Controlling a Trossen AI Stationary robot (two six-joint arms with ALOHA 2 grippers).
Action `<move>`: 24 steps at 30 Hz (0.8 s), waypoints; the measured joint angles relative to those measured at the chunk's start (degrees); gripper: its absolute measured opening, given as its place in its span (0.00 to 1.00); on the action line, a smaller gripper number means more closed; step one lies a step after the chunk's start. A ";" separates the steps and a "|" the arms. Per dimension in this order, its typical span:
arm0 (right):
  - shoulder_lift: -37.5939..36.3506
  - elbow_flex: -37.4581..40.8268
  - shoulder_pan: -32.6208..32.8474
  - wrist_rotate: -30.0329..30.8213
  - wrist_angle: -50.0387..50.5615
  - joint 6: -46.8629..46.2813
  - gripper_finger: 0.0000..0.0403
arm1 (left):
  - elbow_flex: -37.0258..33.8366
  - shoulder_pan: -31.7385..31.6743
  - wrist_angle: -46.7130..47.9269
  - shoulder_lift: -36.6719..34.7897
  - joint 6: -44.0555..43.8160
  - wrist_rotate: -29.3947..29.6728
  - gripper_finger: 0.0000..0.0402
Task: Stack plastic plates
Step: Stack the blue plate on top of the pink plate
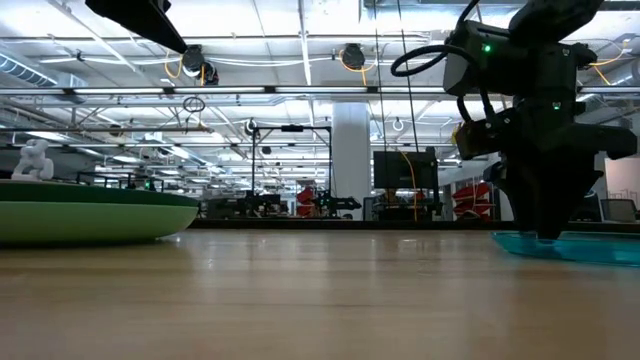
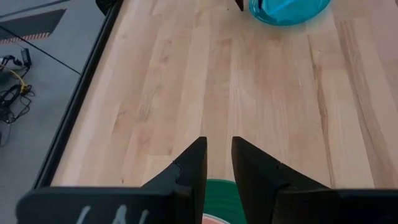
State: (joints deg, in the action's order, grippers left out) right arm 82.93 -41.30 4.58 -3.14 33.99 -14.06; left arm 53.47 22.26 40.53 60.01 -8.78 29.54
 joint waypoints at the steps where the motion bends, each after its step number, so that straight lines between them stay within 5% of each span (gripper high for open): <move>1: 0.24 0.00 0.00 -0.04 -0.55 0.08 0.42 | 0.00 0.00 0.00 -0.01 0.00 0.00 0.21; 24: 0.35 -0.10 0.00 -0.24 -2.76 -0.19 0.08 | 0.00 0.00 0.00 0.00 0.74 -0.02 0.21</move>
State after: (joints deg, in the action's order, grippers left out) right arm 83.29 -41.40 4.58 -3.38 31.23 -14.25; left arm 53.47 22.26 40.53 60.01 -8.03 29.52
